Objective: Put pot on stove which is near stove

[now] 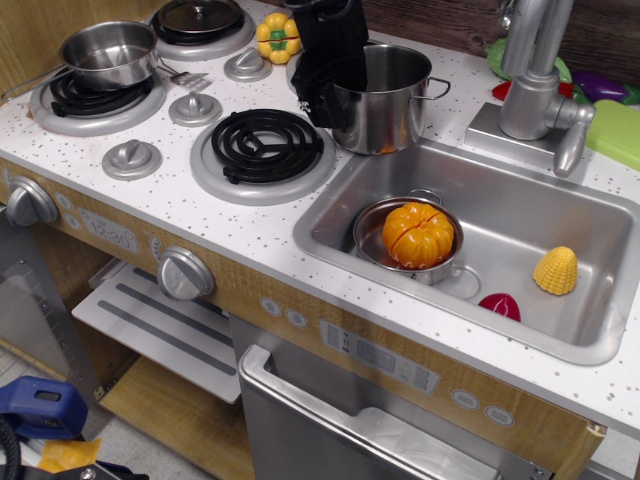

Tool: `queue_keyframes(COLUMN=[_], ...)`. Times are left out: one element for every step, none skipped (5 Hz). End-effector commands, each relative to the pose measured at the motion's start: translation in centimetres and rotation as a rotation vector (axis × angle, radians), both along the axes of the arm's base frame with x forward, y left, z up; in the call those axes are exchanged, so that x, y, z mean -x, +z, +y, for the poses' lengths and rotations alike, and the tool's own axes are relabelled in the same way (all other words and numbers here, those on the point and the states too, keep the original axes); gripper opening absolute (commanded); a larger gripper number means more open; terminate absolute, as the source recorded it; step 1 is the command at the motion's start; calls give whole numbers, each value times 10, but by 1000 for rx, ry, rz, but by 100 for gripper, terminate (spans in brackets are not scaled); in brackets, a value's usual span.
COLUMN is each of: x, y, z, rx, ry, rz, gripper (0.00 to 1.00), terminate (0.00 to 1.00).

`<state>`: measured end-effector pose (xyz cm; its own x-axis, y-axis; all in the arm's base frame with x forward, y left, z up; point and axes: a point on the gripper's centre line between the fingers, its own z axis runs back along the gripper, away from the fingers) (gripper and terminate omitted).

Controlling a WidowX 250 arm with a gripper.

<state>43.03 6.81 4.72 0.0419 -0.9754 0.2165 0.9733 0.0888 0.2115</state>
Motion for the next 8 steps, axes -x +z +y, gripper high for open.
queue_keyframes(x=[-5, -6, -9, -9, 2, 12, 31, 48], y=[10, 8, 12, 33, 54, 72, 78, 80], z=[5, 6, 3, -3, -1, 8, 18, 25], rx=[14, 17, 13, -42, -123, -203, -247, -242], ry=[4, 4, 13, 45, 67, 67, 85, 112], rz=[-40, -42, -38, -30, -21, -21, -36, -20], gripper=[0, 0, 0, 0, 0, 0, 0, 0], terminate=[0, 0, 0, 0, 0, 0, 0, 0])
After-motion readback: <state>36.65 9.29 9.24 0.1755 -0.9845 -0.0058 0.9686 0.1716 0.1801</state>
